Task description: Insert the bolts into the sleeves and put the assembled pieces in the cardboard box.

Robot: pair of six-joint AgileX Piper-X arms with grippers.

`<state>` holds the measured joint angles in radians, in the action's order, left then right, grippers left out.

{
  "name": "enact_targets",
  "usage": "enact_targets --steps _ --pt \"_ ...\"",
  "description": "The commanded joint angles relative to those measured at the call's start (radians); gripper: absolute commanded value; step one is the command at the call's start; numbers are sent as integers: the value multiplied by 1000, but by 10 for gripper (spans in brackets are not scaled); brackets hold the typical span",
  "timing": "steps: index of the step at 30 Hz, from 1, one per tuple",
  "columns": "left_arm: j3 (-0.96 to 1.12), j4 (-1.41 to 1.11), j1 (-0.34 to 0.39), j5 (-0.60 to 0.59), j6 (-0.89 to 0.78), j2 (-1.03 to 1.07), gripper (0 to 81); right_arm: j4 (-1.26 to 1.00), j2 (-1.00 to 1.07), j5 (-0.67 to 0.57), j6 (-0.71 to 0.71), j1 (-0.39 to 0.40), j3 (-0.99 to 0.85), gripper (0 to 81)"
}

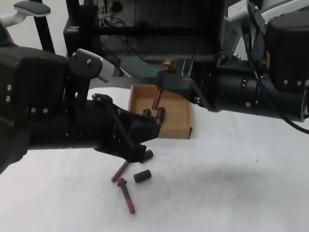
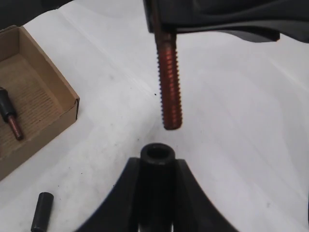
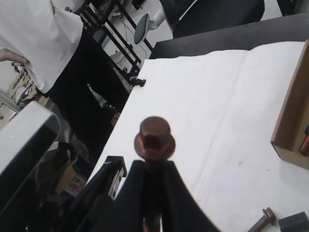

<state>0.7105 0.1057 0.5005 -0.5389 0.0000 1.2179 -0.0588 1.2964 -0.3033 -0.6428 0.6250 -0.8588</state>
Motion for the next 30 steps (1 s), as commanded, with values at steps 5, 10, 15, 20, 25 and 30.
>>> enact_targets --steps 5,10,15,20,25,30 --pt "3 -21 -2 -8 -33 -2 17 -6 -2 -25 57 1 -14 6" --pt "3 -28 -2 -19 -39 -2 17 -6 -2 -25 60 4 -14 6" --pt "3 -36 -2 -30 -47 -2 17 -6 -2 -25 74 22 -14 6" --pt "6 -43 -2 -30 -47 -2 17 -6 -2 -25 74 25 -14 6" --pt "6 -43 -2 -30 -47 -2 17 -6 -2 -25 93 25 -14 6" --pt "6 -43 -2 -30 -47 -2 17 -6 -2 -7 104 21 -14 6"
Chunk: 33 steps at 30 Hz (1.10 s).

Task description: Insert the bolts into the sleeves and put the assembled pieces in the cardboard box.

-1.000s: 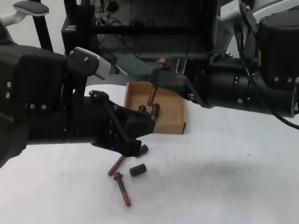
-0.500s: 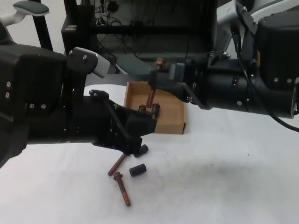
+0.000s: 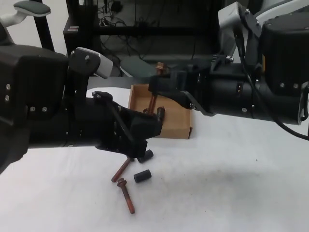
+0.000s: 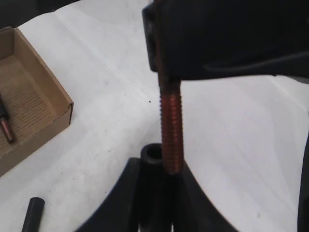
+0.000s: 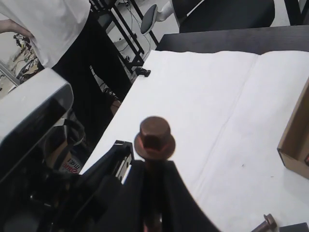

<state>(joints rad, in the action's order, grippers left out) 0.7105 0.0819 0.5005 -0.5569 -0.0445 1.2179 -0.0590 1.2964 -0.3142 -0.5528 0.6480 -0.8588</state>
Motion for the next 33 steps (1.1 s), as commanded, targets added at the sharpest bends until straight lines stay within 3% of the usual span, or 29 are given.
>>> enact_targets --steps 1,33 --pt "6 -19 -2 -12 -2 -2 17 -6 -2 4 14 -2 -14 6" --pt "5 -19 -2 -4 0 -2 17 20 26 15 12 1 -14 6"
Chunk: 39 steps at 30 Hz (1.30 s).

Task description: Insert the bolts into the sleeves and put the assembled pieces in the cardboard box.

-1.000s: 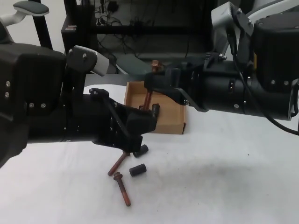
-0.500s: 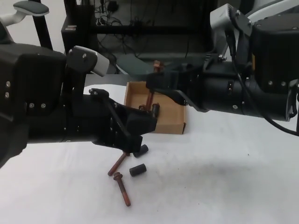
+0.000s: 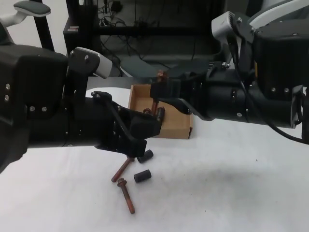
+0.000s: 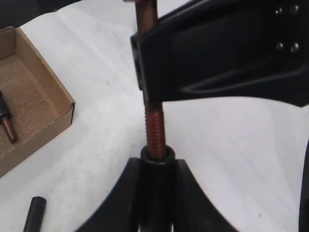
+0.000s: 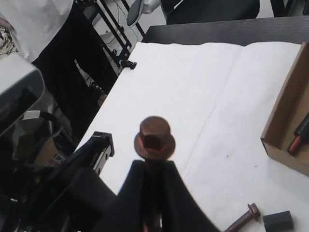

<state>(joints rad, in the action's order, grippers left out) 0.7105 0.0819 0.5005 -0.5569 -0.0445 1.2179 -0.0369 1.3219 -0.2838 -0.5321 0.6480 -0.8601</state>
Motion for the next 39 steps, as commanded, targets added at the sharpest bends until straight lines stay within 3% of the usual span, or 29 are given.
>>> enact_targets --steps 1,14,35,37,39 --pt "5 -19 -2 -4 0 -2 17 -2 0 -15 -11 4 -13 6" --pt "5 -19 -2 19 0 -2 17 18 -34 125 42 105 -13 6" --pt "5 -108 -2 70 -5 -2 17 71 -39 82 38 164 -13 1" --pt "5 -108 -2 70 -5 -2 17 71 -39 82 38 164 -13 59" --pt "5 -108 -2 70 -5 -2 17 71 -39 82 38 164 -13 206"
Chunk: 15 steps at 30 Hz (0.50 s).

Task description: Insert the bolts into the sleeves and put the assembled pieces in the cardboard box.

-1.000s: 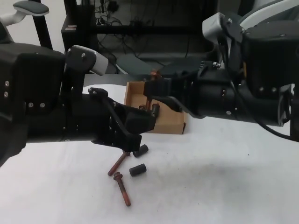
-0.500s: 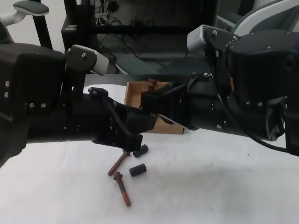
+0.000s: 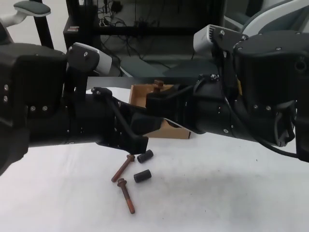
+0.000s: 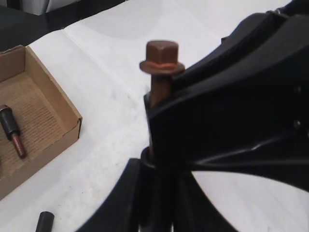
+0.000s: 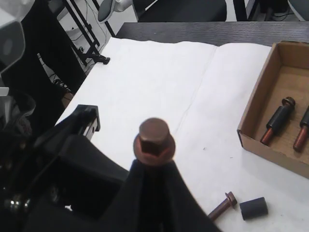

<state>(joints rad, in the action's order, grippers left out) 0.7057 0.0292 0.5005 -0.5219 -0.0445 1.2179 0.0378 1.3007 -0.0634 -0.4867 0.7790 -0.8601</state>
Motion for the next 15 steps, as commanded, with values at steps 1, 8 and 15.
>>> enact_targets --steps 1,8,15 --pt "10 -56 -2 35 -5 -2 17 -4 -18 -139 -8 33 -13 311" --pt "10 -56 -2 35 -5 -2 17 -4 -18 -137 -72 31 -13 609" --pt "10 -56 -2 35 -5 -2 17 -6 -18 -114 -69 28 -13 609"
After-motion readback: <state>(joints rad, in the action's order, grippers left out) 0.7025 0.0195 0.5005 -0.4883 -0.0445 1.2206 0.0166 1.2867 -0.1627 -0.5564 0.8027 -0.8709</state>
